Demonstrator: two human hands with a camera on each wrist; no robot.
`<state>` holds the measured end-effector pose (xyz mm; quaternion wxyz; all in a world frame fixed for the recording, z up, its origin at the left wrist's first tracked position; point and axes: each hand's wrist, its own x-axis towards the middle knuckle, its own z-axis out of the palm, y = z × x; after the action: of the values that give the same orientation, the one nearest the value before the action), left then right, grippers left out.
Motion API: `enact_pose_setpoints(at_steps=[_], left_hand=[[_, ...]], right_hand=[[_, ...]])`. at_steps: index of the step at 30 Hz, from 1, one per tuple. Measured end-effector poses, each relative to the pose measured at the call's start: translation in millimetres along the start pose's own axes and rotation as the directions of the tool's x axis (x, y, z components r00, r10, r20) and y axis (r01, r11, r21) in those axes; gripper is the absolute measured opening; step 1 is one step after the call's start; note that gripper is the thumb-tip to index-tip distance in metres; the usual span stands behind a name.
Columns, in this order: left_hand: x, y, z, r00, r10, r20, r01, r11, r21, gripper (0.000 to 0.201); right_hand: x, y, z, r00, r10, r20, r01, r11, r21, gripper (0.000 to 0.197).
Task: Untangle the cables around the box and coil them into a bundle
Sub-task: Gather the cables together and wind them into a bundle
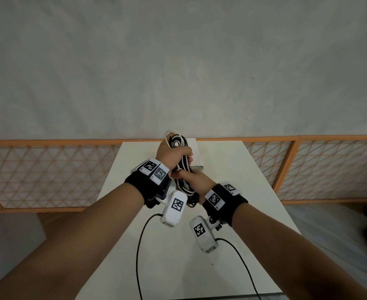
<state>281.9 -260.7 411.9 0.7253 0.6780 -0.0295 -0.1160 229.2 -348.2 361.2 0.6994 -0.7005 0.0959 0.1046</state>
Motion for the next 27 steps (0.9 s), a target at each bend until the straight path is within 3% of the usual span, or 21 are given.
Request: enact_pose_setpoints(at_steps=[4, 10, 14, 16, 19, 22, 24, 27], left_hand=[[6, -10, -6, 1.000, -0.012, -0.024, 0.013, 0.999, 0.031, 0.026], [7, -27, -13, 0.994, 0.056, 0.089, -0.064, 0.994, 0.091, 0.067], [14, -46, -28, 0.987, -0.016, 0.160, 0.011, 0.999, 0.032, 0.095], [16, -59, -33, 0.991, -0.038, 0.131, 0.048, 0.996, -0.072, 0.088], [26, -86, -36, 0.987, -0.161, 0.016, 0.161, 0.978, -0.135, 0.059], [50, -128, -33, 0.930, -0.358, -0.082, 0.343, 0.926, -0.155, 0.040], [64, -153, -23, 0.884, -0.459, -0.091, 0.437, 0.879, -0.190, 0.027], [81, -183, -3, 0.821, -0.566, -0.076, 0.520, 0.796, -0.309, 0.023]], right_hand=[[-3, 6, 2, 0.998, -0.031, -0.049, 0.033, 0.998, 0.048, 0.012], [-6, 17, 9, 0.996, 0.080, -0.035, -0.071, 0.978, 0.197, 0.015], [-3, 22, 2, 0.989, 0.150, -0.018, -0.141, 0.962, 0.234, 0.019], [1, 24, -9, 0.984, 0.172, -0.045, -0.156, 0.956, 0.250, 0.021], [9, 25, -30, 0.972, 0.214, -0.094, -0.183, 0.948, 0.261, 0.024], [19, 23, -55, 0.957, 0.270, -0.109, -0.229, 0.928, 0.294, 0.025], [28, 20, -69, 0.946, 0.301, -0.118, -0.257, 0.922, 0.290, 0.024], [38, 15, -85, 0.937, 0.328, -0.121, -0.293, 0.925, 0.242, 0.022]])
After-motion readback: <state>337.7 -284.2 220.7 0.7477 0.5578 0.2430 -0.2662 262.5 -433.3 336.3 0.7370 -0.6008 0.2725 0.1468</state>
